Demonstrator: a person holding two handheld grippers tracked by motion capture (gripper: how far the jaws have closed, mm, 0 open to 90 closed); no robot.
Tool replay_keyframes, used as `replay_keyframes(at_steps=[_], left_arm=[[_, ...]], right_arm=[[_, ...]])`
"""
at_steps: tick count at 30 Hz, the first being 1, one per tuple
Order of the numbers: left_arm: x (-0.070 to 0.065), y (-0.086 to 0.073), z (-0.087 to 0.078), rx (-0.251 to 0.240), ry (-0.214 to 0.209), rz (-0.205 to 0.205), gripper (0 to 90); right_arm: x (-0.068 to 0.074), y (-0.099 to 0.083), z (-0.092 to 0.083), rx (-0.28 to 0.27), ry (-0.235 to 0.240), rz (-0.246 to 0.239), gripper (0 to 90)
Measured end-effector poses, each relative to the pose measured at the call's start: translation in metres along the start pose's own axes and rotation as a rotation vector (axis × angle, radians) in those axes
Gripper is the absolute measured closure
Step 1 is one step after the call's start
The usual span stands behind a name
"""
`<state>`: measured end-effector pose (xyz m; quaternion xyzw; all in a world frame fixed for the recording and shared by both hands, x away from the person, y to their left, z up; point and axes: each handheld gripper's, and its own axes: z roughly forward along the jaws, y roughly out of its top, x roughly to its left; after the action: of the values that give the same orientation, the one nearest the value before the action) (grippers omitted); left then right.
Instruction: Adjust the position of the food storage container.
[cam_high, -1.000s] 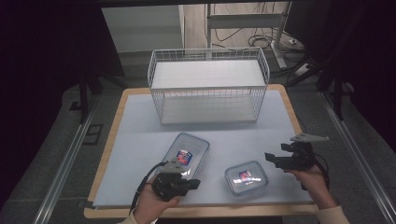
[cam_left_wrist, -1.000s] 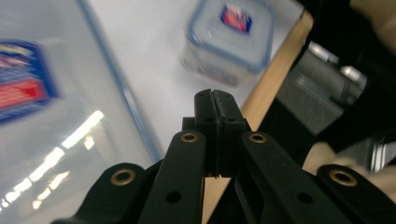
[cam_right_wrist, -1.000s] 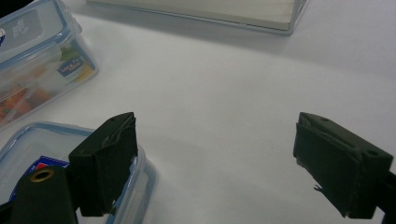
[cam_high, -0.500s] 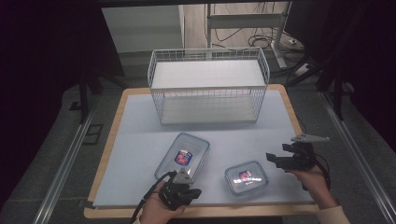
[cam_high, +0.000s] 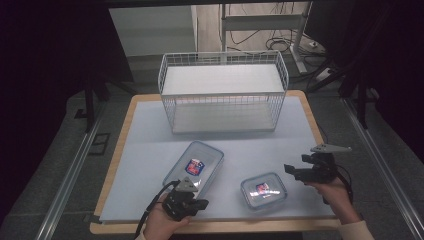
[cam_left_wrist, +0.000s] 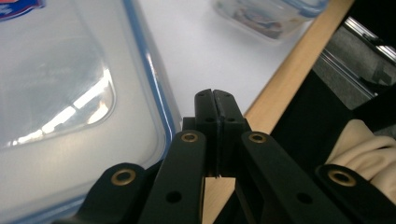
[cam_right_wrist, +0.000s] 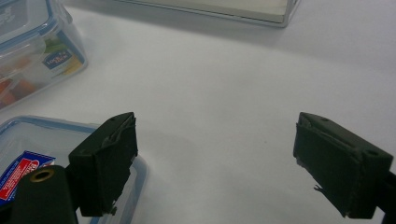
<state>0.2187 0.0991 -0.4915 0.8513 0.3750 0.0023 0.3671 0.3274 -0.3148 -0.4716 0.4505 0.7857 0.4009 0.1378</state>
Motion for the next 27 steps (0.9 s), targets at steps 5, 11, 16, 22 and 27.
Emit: replay_keyframes(at_steps=[5,11,16,22,27], left_arm=[[0.015,-0.007,-0.01,-0.014,0.011,-0.039,89.9],[0.033,-0.014,-0.024,-0.038,0.03,-0.08,89.9],[0.049,-0.019,-0.032,-0.061,0.039,-0.113,89.9],[0.064,-0.023,-0.041,-0.083,0.07,-0.143,89.9],[0.078,-0.027,-0.049,-0.102,0.111,-0.175,89.9]], right_arm=[[0.001,0.0,0.001,0.004,0.003,-0.003,13.4],[0.0,-0.001,0.002,0.012,-0.003,-0.002,13.5],[0.0,-0.002,0.005,0.022,-0.005,-0.002,13.5],[0.0,-0.002,0.005,0.023,-0.009,-0.003,13.5],[-0.001,-0.003,0.005,0.025,-0.01,-0.002,13.5]])
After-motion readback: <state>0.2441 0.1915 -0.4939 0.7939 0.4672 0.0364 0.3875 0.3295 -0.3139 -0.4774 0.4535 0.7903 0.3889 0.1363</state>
